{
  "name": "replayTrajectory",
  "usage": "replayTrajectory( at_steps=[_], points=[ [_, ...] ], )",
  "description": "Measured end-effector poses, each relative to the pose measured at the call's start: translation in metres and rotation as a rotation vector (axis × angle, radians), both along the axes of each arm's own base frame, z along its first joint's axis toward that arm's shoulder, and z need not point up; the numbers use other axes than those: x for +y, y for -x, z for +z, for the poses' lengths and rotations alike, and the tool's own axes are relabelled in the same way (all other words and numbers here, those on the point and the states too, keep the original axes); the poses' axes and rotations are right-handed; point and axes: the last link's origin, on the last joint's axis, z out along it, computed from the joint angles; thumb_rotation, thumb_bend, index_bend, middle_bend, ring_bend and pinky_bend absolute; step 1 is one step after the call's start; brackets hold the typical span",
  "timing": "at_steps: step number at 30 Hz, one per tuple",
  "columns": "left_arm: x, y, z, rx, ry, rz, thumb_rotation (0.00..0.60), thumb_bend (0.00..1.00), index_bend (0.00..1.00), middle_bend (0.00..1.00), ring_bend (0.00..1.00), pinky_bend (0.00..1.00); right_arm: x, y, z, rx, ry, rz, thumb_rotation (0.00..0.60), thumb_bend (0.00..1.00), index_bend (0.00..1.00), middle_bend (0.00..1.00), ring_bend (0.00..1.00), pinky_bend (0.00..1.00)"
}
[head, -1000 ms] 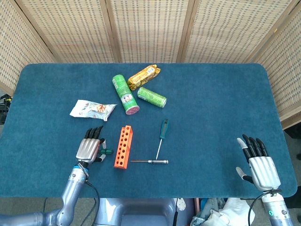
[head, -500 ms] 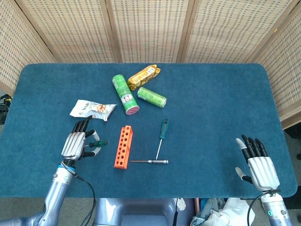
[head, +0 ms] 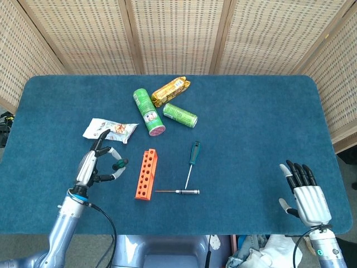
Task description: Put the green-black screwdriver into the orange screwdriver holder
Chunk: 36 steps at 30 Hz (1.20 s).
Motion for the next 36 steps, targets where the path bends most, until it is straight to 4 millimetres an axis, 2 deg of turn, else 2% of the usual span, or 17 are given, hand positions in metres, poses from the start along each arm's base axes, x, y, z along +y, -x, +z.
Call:
replayTrajectory(
  at_steps=[5,14,26,36],
  points=[
    [0.006,-0.014,0.001,-0.127,0.056,-0.019,0.6,0.35,0.59,0.03,0.0,0.0,0.0,0.0,0.0,0.0,-0.001,-0.001,0.6,0.24,0.0,0.0,0.0,0.0],
    [0.015,-0.03,-0.002,-0.231,0.143,-0.059,0.6,0.35,0.59,0.04,0.0,0.0,0.0,0.001,0.001,-0.002,0.001,-0.003,0.6,0.24,0.0,0.0,0.0,0.0],
    [0.031,-0.045,0.002,-0.209,0.128,-0.13,0.6,0.35,0.6,0.05,0.0,0.0,0.0,0.002,0.0,-0.001,-0.003,-0.004,0.6,0.24,0.0,0.0,0.0,0.0],
    [0.05,-0.053,-0.01,-0.215,0.108,-0.163,0.6,0.35,0.61,0.06,0.0,0.0,-0.002,0.003,0.001,-0.004,-0.001,-0.009,0.6,0.24,0.0,0.0,0.0,0.0]
  ],
)
